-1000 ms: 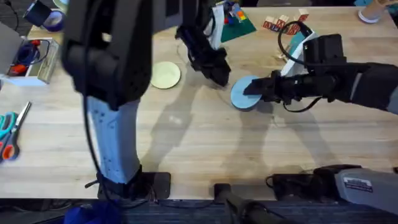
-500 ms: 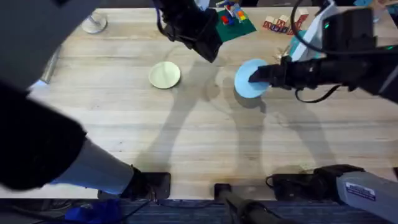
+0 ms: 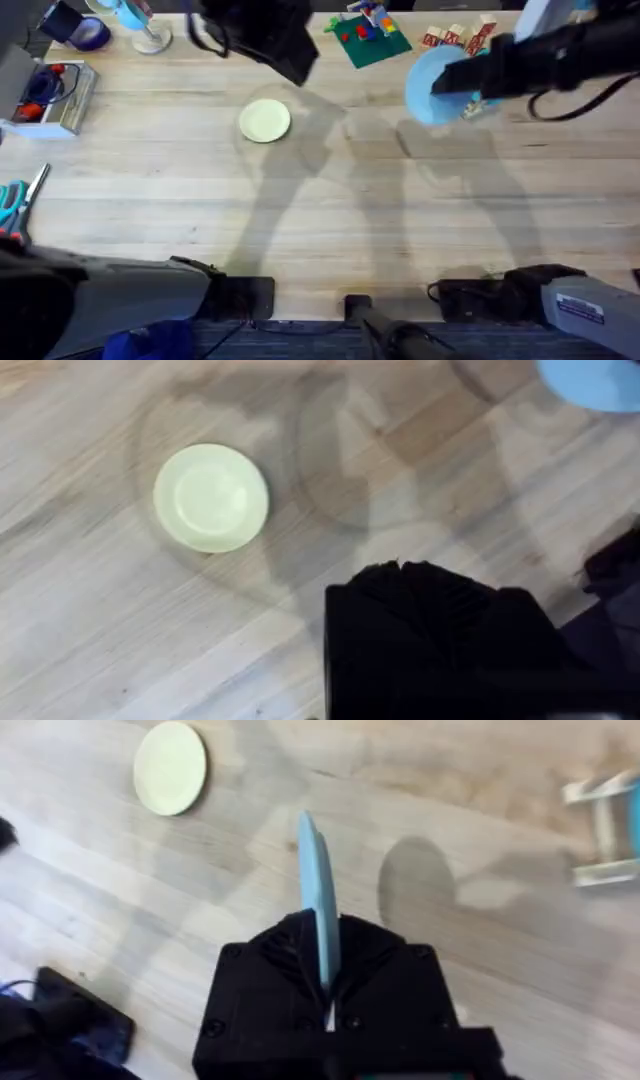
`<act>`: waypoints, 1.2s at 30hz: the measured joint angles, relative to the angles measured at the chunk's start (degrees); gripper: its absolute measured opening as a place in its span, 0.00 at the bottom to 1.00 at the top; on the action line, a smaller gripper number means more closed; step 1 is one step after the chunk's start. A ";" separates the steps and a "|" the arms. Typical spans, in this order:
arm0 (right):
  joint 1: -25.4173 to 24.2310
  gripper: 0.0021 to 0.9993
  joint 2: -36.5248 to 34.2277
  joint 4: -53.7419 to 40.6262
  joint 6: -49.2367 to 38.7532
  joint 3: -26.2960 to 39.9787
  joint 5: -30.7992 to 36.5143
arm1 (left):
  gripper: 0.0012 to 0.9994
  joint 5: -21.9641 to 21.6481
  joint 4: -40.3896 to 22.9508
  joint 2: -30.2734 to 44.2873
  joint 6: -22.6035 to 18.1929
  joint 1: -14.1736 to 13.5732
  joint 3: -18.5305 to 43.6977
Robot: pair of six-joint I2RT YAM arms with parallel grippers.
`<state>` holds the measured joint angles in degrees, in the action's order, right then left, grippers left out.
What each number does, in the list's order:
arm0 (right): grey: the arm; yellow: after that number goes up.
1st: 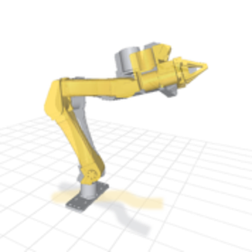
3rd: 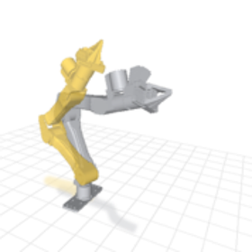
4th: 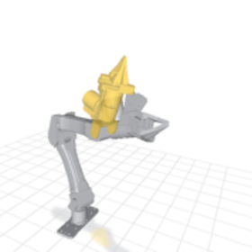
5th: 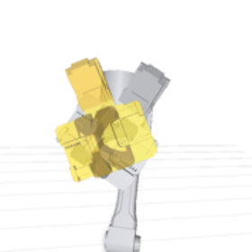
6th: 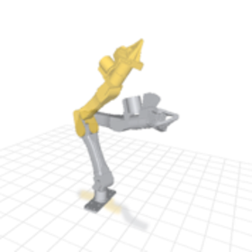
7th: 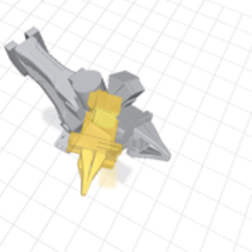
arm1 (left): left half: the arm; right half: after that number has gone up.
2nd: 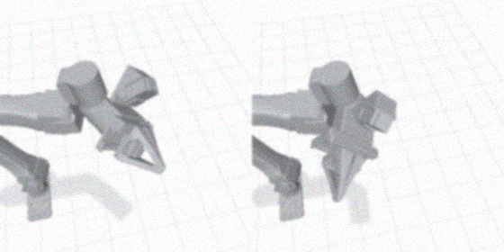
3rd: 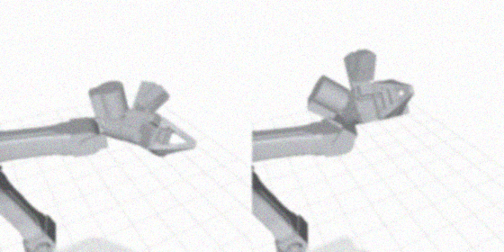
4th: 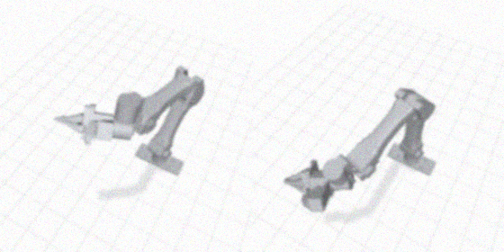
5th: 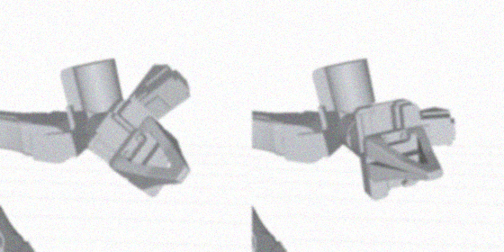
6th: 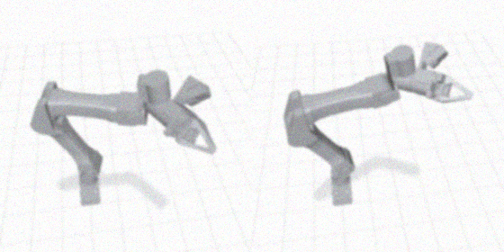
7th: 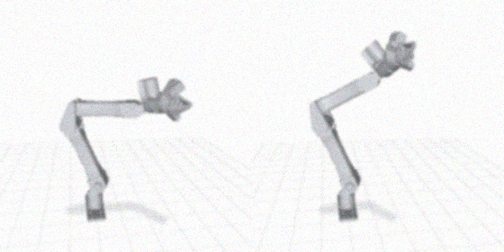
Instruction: Pick up the plates from the table one by one and place each into a slot on the dish rack.
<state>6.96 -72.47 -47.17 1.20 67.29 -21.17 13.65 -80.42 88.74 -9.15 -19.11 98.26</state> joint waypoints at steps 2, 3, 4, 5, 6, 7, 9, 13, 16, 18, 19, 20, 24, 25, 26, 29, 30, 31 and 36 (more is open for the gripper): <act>0.00 0.04 -0.02 -2.82 -1.98 3.15 1.80 | 0.04 -0.24 -0.05 -1.45 0.16 2.40 0.00; 0.00 0.04 0.00 -4.06 -2.86 4.42 2.53 | 0.04 -0.24 -0.12 -2.09 0.17 3.48 0.00; 0.00 0.04 0.00 -5.46 -3.89 5.81 3.52 | 0.04 -0.36 -0.32 -2.85 0.17 4.83 0.00; 0.00 0.04 0.00 -6.72 -4.77 6.96 4.38 | 0.04 -0.44 -0.57 -3.66 0.17 6.16 0.00; 0.00 0.04 0.00 -7.89 -5.80 8.11 5.37 | 0.04 -0.55 -0.92 -4.48 0.17 7.47 0.00; 0.00 0.04 -0.02 -9.05 -6.95 9.30 6.48 | 0.04 -0.73 -1.32 -5.23 0.17 8.60 0.00; 0.00 0.04 -0.01 -10.99 -9.39 11.20 8.48 | 0.04 -1.11 -2.46 -6.82 0.13 10.68 0.00; 0.00 0.04 0.00 -13.16 -13.94 13.96 12.05 | 0.04 -1.32 -3.64 -8.99 -0.55 11.88 0.00; 0.00 0.04 -0.02 -13.82 -17.16 16.17 15.02 | 0.04 -1.31 -4.26 -9.50 -1.11 11.86 0.00; 0.00 0.04 0.00 -14.35 -18.79 17.47 16.72 | 0.04 -1.31 -4.48 -9.49 -1.22 11.86 0.00; 0.00 0.04 0.00 -14.80 -19.70 18.32 17.85 | 0.04 -1.31 -4.47 -9.50 -1.30 11.86 0.00; 0.00 0.04 -0.02 -15.05 -20.34 18.97 18.77 | 0.04 -1.31 -4.46 -9.49 -1.38 11.86 0.00; 0.00 0.04 0.07 -16.14 -22.59 21.53 22.54 | 0.04 -1.31 -4.46 -9.50 -1.44 11.86 0.00; 0.00 0.04 0.16 -16.19 -22.90 21.81 23.23 | 0.04 -1.31 -4.46 -9.50 -1.45 11.86 0.00; 0.00 0.04 0.34 -16.16 -23.19 21.96 23.86 | 0.04 -1.31 -4.46 -9.49 -1.48 11.86 0.00; 0.00 0.04 1.40 -16.36 -23.95 22.03 25.43 | 0.08 -1.31 -4.46 -9.49 -1.69 11.86 0.00; 0.00 0.04 1.78 -16.34 -24.03 22.05 25.74 | 0.21 -1.31 -4.48 -9.51 -1.74 11.86 0.00; 0.00 0.04 2.08 -16.35 -24.14 22.06 25.98 | 0.36 -1.34 -4.48 -9.51 -1.86 11.86 0.00; 0.00 0.04 3.48 -16.36 -24.42 22.14 26.38 | 0.98 -1.34 -4.48 -9.49 -1.84 11.86 0.00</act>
<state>6.96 -68.99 -63.53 -23.22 89.43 5.21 12.32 -84.90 79.24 -10.98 -7.25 98.26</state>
